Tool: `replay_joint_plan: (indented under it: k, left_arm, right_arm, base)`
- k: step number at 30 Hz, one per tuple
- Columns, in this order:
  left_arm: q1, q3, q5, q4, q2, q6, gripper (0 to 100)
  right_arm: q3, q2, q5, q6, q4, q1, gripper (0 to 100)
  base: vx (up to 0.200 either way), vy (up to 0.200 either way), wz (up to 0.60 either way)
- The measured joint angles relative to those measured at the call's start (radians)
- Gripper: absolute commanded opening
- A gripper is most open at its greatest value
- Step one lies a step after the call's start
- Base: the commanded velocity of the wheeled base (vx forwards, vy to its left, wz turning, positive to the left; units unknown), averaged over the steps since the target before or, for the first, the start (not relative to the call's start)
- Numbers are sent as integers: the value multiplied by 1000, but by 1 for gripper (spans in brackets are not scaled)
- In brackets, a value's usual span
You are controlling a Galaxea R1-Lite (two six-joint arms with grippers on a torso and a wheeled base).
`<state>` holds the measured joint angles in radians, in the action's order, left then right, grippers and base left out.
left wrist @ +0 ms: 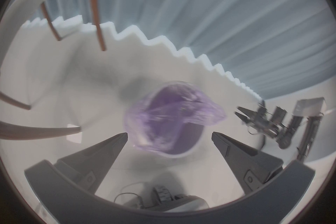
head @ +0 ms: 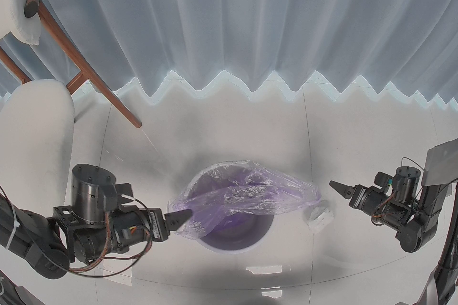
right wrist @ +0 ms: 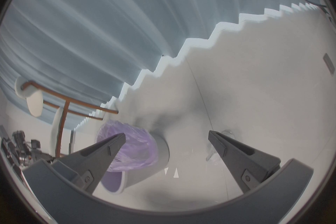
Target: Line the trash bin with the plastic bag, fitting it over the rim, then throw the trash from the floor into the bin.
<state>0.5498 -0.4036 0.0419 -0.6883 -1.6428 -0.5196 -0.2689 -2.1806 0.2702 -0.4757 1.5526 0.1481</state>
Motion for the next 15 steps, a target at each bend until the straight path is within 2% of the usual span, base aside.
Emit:
replay_joint_plan:
  k: [3,6,11,15]
  left_arm:
    - [79,-32,-32,3,-4,11,100]
    - [119,-64,-52,2,-46,94,100]
    - [111,-111,-87,-21,-163,353,100]
    - [82,-160,-111,-46,-267,467,100]
  right_arm:
    - [51,70,-30,-48,1,-2,100]
    - [108,136,-45,-72,0,-3,100]
    - [189,231,-62,-95,0,1,100]
    - [232,300,-70,-106,0,10,100]
  base:
    - [0,0,0]
    - [0,0,0]
    - [0,0,0]
    - [0,0,0]
